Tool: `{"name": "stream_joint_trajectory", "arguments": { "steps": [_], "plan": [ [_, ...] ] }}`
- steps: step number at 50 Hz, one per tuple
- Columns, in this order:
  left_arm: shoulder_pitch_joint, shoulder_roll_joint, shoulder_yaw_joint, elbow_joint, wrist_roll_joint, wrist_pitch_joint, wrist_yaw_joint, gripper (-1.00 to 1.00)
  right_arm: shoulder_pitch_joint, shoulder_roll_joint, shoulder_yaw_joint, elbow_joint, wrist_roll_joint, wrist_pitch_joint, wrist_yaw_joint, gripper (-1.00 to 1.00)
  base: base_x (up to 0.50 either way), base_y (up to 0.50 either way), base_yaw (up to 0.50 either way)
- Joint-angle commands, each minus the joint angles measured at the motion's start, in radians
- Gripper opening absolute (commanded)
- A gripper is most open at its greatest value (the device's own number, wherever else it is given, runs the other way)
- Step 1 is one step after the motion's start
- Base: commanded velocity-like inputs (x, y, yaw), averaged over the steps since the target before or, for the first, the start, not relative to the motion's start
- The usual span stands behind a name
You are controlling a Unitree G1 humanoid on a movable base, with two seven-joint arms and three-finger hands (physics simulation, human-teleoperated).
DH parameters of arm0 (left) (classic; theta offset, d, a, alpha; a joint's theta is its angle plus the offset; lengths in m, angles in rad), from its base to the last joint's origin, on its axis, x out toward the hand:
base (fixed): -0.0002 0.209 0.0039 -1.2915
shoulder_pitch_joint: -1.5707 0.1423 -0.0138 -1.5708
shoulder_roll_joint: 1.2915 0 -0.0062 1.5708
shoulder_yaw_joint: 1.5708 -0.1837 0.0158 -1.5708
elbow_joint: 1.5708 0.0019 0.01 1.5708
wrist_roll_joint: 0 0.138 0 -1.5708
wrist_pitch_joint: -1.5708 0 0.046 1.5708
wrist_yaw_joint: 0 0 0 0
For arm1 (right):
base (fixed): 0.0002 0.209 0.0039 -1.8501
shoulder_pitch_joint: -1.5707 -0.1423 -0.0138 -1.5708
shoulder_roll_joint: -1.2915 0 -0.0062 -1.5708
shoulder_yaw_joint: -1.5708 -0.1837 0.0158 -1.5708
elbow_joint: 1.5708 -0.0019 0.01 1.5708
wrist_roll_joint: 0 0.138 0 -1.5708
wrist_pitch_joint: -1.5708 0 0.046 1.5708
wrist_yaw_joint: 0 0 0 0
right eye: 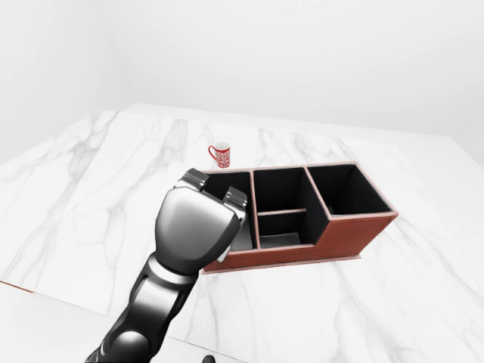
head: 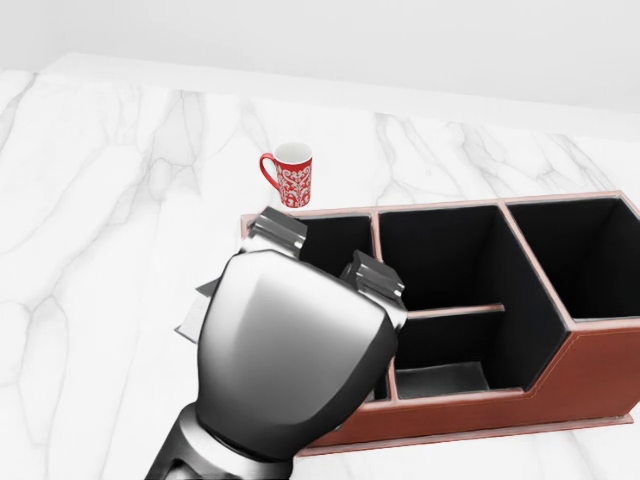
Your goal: Pick up the book and place it in the left compartment of the caddy.
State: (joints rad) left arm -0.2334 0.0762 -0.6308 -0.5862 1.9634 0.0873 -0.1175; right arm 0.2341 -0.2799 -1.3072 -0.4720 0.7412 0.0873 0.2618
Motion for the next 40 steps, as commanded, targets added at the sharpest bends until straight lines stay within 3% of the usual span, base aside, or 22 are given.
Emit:
{"name": "stream_joint_trajectory", "arguments": {
  "steps": [1,20,25,31,40],
  "plan": [
    [-0.075,-0.012,-0.001,0.018,0.009,0.0,-0.026,-1.0,-0.001,0.0,0.003,0.002,-0.002,0.0,0.001,1.0,0.0,0.0,0.0],
    [-0.106,-0.048,0.014,0.066,0.009,0.0,-0.035,-1.0,0.002,-0.002,0.0,0.003,0.001,0.0,0.0,1.0,0.0,0.0,0.0],
    [-0.079,-0.11,0.054,0.102,0.009,0.0,0.001,-1.0,0.001,0.0,-0.003,-0.005,0.001,0.0,0.002,1.0,0.0,0.0,0.0],
    [-0.081,-0.124,0.062,0.117,0.009,0.0,0.003,-1.0,0.0,-0.001,0.0,0.0,-0.001,0.0,0.002,1.0,0.0,0.0,0.0],
    [-0.082,-0.17,0.123,0.143,0.009,0.0,0.021,-1.0,0.001,0.001,0.002,0.0,-0.003,0.0,0.004,1.0,0.0,0.0,0.0]
  ]
}}
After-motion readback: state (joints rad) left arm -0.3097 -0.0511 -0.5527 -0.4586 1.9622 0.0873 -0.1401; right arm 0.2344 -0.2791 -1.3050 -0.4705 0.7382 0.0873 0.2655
